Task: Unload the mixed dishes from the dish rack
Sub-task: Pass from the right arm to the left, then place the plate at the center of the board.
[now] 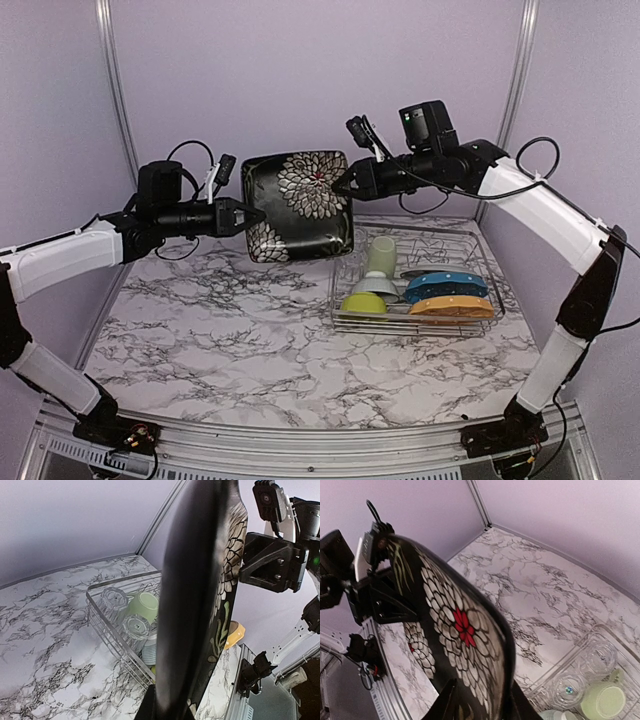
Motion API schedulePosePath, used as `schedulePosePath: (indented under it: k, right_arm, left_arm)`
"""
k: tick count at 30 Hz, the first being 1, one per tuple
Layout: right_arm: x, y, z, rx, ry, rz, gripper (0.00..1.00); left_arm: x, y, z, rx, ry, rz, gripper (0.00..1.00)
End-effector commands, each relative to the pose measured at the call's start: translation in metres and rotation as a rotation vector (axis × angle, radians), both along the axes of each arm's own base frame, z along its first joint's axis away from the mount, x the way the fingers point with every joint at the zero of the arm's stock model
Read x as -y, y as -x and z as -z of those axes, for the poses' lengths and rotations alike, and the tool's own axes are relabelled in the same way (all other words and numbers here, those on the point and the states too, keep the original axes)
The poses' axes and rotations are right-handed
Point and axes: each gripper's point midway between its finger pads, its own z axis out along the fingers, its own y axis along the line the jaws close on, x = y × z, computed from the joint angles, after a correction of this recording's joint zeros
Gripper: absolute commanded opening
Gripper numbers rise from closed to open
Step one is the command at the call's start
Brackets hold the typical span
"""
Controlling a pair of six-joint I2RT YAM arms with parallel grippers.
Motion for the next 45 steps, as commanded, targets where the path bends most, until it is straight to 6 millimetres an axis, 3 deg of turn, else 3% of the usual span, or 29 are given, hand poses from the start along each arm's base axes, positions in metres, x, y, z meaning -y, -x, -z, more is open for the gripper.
schedulePosePath:
  k: [1,7,8,17,20,22,25,31,45]
  right_arm:
    - [0.0,-0.006,-0.044,0.108,-0.121,0.009,0.37]
    - [0.026,-0.027,-0.049,0.131,-0.112,0.122,0.97]
    - [0.032,-0.03,-0.05,0.135,-0.106,0.145,0.98]
    - [0.078,-0.045,-0.074,0.296,-0.03,0.295,0.98]
    - [0.09,-0.041,-0.084,0.352,-0.018,0.314,0.98]
    - [0.095,-0.037,-0.088,0.375,-0.009,0.307,0.98]
    - [0.099,-0.036,-0.078,0.324,0.019,0.277,0.98]
    - [0.101,-0.032,-0.05,0.231,0.051,0.242,0.98]
    - [0.099,-0.028,-0.03,0.189,0.097,0.203,0.98]
  left_arm:
    - [0.001,-0.003,-0.018,-0.013,0.099,-0.018,0.0]
    - [-0.012,-0.006,-0.032,-0.061,0.253,-0.082,0.0]
    - [-0.016,-0.007,-0.033,-0.07,0.272,-0.101,0.0]
    - [-0.053,-0.031,-0.005,-0.246,0.324,-0.196,0.0]
    - [-0.073,-0.042,0.025,-0.293,0.18,-0.228,0.0]
    - [-0.086,-0.04,0.056,-0.363,0.044,-0.239,0.0]
    - [-0.103,-0.04,0.098,-0.459,-0.125,-0.226,0.0]
    - [-0.133,-0.045,0.153,-0.624,-0.281,-0.221,0.0]
    - [-0.128,-0.068,0.216,-0.791,-0.311,-0.1,0.0]
